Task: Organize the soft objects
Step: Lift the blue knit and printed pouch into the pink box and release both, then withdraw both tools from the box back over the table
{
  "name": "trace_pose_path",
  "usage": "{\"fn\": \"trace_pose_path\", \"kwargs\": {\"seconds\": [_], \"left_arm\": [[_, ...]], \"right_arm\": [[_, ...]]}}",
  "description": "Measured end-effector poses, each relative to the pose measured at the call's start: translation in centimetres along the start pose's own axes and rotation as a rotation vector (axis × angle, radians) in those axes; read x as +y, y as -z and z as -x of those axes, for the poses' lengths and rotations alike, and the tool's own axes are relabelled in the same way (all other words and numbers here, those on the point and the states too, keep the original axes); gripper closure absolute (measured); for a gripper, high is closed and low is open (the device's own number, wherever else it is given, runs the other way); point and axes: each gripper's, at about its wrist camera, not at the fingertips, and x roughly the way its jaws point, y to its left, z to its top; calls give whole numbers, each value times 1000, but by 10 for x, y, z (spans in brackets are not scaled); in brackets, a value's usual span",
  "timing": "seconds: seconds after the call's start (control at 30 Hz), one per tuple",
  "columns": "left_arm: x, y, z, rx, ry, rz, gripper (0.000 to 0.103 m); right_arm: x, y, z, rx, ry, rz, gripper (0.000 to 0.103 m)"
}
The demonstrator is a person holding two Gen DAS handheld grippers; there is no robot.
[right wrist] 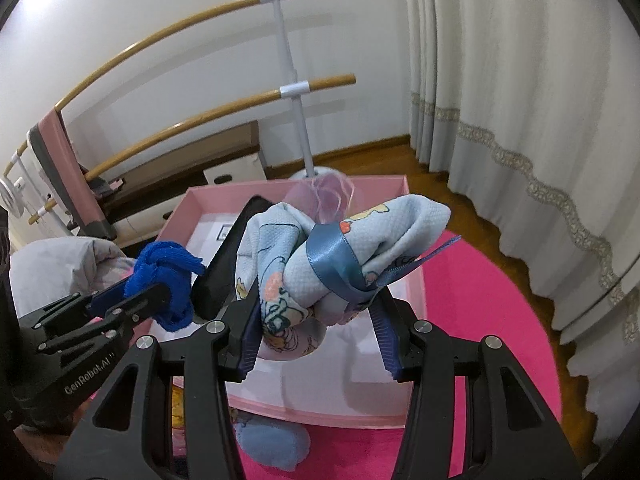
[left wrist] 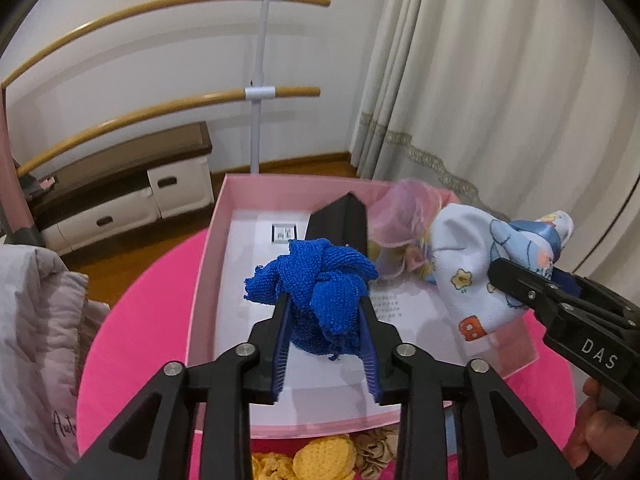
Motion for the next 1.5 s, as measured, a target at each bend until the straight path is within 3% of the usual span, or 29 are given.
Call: {"fn": "trace_pose_path", "kwargs": {"seconds": [0.03,0.07,0.2,0.27,0.3,0.33,0.37,0.67,1.07,1.2,1.5], "left_arm": [[-1,-3,-4,3,-2,-2,65],[-1,-5,-7,5,-13,-6,56],[-2,-9,-9,-22,-54,-16,10],[-2,-12,-6,-50,-76,-18,2],[-2,-15,-5,-58,-85,-19,0],[-1,-17,-5,-63,-91,-20,0],[0,-19,-5,-66,-96,-17,0],[-4,-24,13,-149,-156,-10,0],[-21,50,77,-279,-210,-26,0],[-15,80,116,-305,-218,-27,0],[-26,113,169,-334,-211,-37,0]], "right_arm": [[0,1,-4,8,-3,-3,57],[-1,3,-9,21,-8,-7,56],[-4,9,-19,48,-9,-15,45],[-6,10,-17,38,-5,-23,33],[-7,10,-15,33,-4,-25,16],[-7,10,-13,27,-7,-26,4],[-8,10,-10,17,2,-28,1],[-17,7,29,-82,-13,-74,0],[-7,20,99,-201,2,-74,0],[-1,35,124,-231,17,-70,0],[13,68,160,-242,34,-34,0]]}}
